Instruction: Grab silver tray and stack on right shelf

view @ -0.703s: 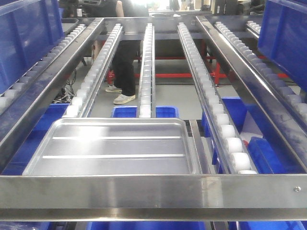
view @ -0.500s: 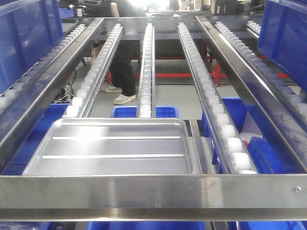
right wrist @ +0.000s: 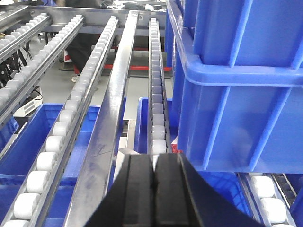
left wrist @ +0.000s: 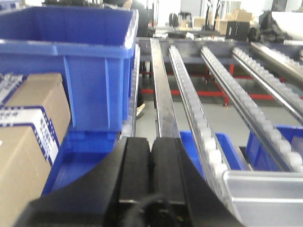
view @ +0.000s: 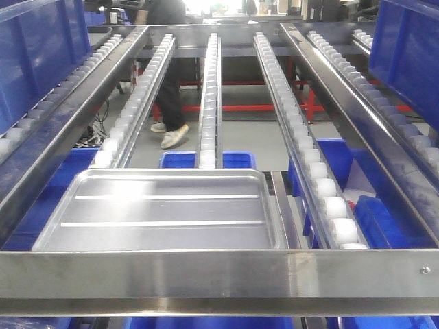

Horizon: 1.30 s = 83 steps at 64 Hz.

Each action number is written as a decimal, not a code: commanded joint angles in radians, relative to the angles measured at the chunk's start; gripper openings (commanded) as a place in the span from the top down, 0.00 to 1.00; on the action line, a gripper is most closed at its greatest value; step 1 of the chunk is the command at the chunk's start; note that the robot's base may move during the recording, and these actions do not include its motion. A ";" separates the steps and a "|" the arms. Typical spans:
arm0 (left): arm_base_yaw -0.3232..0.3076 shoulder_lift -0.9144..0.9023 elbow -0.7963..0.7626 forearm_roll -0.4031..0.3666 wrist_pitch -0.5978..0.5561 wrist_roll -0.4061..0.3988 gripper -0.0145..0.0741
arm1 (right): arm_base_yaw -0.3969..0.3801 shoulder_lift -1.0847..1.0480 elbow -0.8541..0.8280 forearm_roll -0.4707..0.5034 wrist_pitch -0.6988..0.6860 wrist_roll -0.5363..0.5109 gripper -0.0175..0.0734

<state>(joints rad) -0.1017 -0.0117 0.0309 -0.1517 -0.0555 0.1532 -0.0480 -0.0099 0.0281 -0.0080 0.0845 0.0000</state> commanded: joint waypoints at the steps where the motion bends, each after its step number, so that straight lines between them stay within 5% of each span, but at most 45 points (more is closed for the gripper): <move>1: -0.005 -0.013 0.018 -0.031 -0.128 0.001 0.94 | 0.001 -0.021 -0.018 -0.003 -0.128 -0.006 0.75; 14: -0.005 -0.010 -0.084 -0.139 -0.175 0.001 0.94 | 0.001 -0.021 -0.060 -0.001 -0.359 0.000 0.75; 33: -0.005 0.206 -0.503 -0.120 0.216 0.001 0.94 | 0.002 0.150 -0.415 0.000 -0.042 0.022 0.74; 49: -0.005 0.531 -0.694 -0.120 0.455 0.010 0.93 | 0.053 0.299 -0.496 0.000 0.055 0.022 0.73; 53: -0.005 0.593 -0.722 -0.129 0.485 0.036 0.87 | 0.089 0.320 -0.496 0.000 0.074 0.022 0.66; 63: -0.009 0.685 -0.781 -0.175 0.553 0.036 0.50 | 0.177 0.361 -0.496 0.000 0.093 0.022 0.42; 69: -0.011 0.714 -0.788 -0.244 0.573 0.036 0.46 | 0.244 0.407 -0.506 0.028 0.110 0.022 0.31; 83: -0.269 0.805 -0.792 -0.242 0.567 0.036 0.46 | 0.491 0.640 -0.593 0.225 0.196 0.022 0.23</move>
<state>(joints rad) -0.2958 0.7666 -0.7237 -0.3634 0.5734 0.1879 0.3718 0.5499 -0.5026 0.1543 0.3418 0.0225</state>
